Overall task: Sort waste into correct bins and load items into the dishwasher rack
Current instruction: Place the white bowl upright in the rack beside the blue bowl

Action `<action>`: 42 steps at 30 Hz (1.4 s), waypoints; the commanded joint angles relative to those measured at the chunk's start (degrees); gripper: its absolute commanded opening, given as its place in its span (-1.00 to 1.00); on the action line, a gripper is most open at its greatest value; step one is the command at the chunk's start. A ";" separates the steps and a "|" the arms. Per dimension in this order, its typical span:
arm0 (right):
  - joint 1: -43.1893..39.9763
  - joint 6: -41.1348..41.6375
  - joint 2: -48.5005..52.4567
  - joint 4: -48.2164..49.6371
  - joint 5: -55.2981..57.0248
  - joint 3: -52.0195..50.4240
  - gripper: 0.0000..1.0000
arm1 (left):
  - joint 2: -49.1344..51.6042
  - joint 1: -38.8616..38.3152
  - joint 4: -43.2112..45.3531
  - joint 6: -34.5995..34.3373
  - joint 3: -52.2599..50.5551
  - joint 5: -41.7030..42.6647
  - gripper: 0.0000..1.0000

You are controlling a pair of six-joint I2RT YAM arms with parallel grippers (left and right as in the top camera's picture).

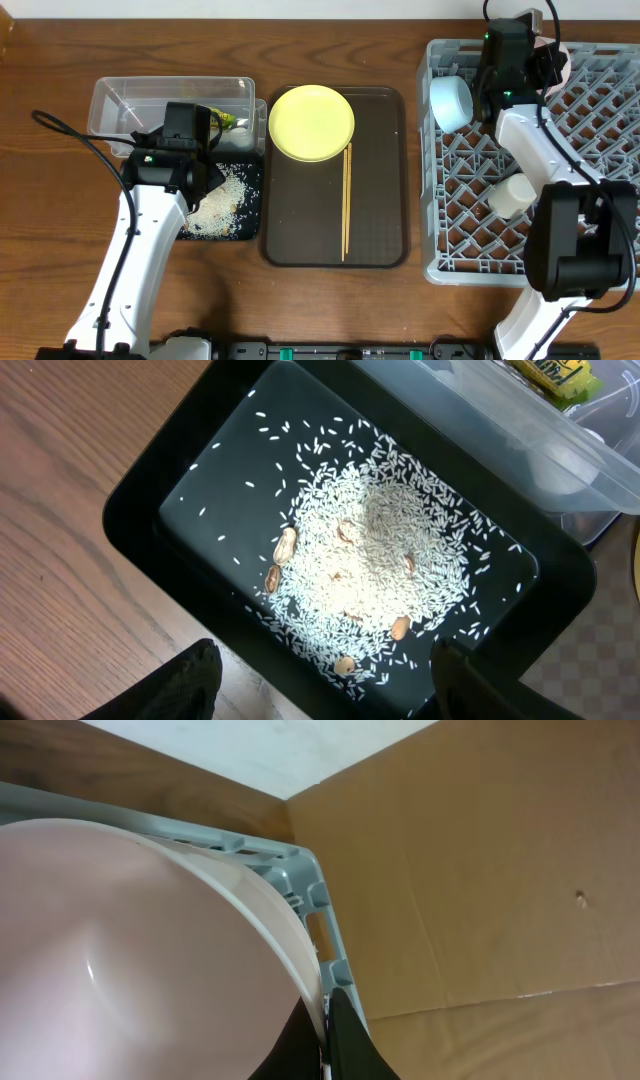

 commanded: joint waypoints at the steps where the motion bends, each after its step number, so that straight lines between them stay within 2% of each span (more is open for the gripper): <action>1: -0.44 -0.17 1.79 0.90 3.69 0.24 -0.98 | 0.07 0.28 -0.20 -1.07 0.26 -0.07 0.40; 10: -0.57 0.02 2.56 0.57 2.60 0.24 -0.98 | 0.07 0.28 -0.04 -0.92 0.26 1.22 0.40; 19: 1.99 8.79 2.91 -7.30 -0.46 0.24 -0.97 | 0.07 0.28 -0.07 -0.90 0.26 1.22 0.40; 23: 3.48 16.35 2.84 -12.28 -0.46 0.24 -0.74 | 0.07 0.28 -0.09 -0.90 0.26 1.22 0.40; 27: 5.01 20.87 2.82 -17.16 -0.46 0.24 -0.69 | 0.07 0.28 -0.09 -0.90 0.26 1.22 0.40; 32: 6.08 28.74 1.07 -23.61 -1.25 0.24 -0.51 | 0.07 0.28 -0.11 -0.90 0.26 1.22 0.40; 37: 5.90 34.01 -4.66 -30.60 -13.73 0.24 -0.18 | 0.07 0.28 -0.11 -0.90 0.26 1.25 0.40; 40: 6.12 34.14 -9.31 -33.20 -24.59 0.24 0.00 | 0.07 0.28 -0.11 -0.90 0.26 1.25 0.40; 42: 6.45 34.16 -12.41 -34.82 -33.68 0.24 0.01 | 0.07 0.28 -0.09 -0.90 0.26 1.22 0.40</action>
